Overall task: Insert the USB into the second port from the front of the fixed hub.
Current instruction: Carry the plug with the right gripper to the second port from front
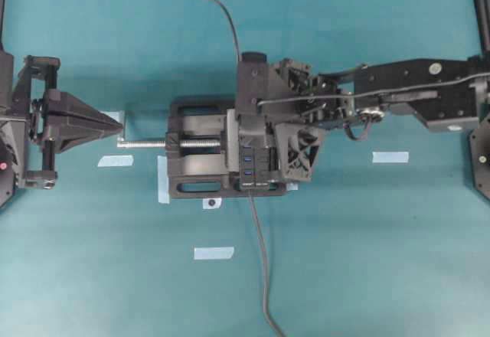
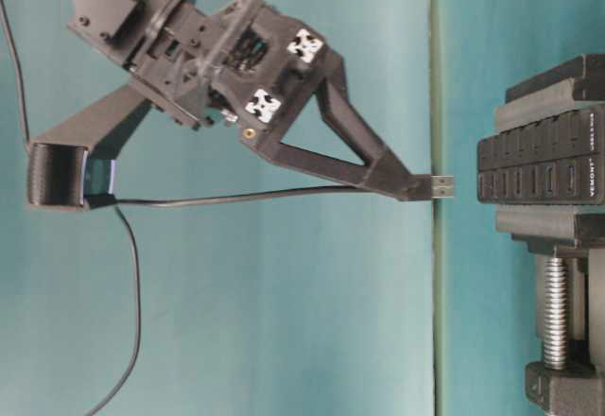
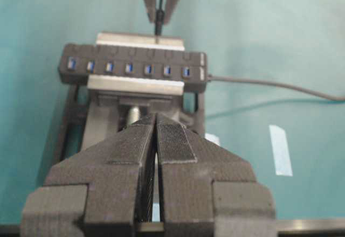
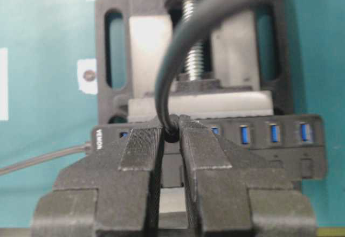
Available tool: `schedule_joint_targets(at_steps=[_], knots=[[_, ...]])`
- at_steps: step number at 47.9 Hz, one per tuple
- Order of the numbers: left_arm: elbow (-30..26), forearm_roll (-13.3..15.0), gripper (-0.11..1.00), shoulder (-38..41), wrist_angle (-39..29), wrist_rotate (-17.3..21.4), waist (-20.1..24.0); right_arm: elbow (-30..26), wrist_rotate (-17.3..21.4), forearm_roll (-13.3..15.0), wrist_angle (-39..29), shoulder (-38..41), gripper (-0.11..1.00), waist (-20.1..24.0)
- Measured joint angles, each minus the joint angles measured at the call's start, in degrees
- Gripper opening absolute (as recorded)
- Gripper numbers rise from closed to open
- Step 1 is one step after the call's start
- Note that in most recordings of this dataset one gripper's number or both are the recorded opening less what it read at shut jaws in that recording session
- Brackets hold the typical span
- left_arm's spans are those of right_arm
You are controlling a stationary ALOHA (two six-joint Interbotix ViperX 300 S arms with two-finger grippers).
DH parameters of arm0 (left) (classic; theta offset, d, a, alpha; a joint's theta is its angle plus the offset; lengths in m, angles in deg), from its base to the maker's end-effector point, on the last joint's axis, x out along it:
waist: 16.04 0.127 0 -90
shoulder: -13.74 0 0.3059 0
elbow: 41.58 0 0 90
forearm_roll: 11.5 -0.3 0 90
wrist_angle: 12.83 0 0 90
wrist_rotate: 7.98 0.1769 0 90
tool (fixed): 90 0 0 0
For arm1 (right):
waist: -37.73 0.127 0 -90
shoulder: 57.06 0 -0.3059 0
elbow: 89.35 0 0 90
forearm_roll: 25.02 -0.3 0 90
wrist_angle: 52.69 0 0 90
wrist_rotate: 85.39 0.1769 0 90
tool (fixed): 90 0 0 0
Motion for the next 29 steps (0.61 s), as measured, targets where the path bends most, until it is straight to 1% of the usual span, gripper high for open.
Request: schedule_joint_targets(at_steps=[11, 29], knots=[[0.0, 0.1, 0.00, 0.1, 0.0, 0.0, 0.1, 0.8, -0.1, -0.1, 0.9, 0.4, 0.10, 0.2], [0.0, 0.0, 0.00, 0.0, 0.0, 0.0, 0.0, 3.6, 0.0, 0.0, 6.2, 0.6, 0.10, 0.4]])
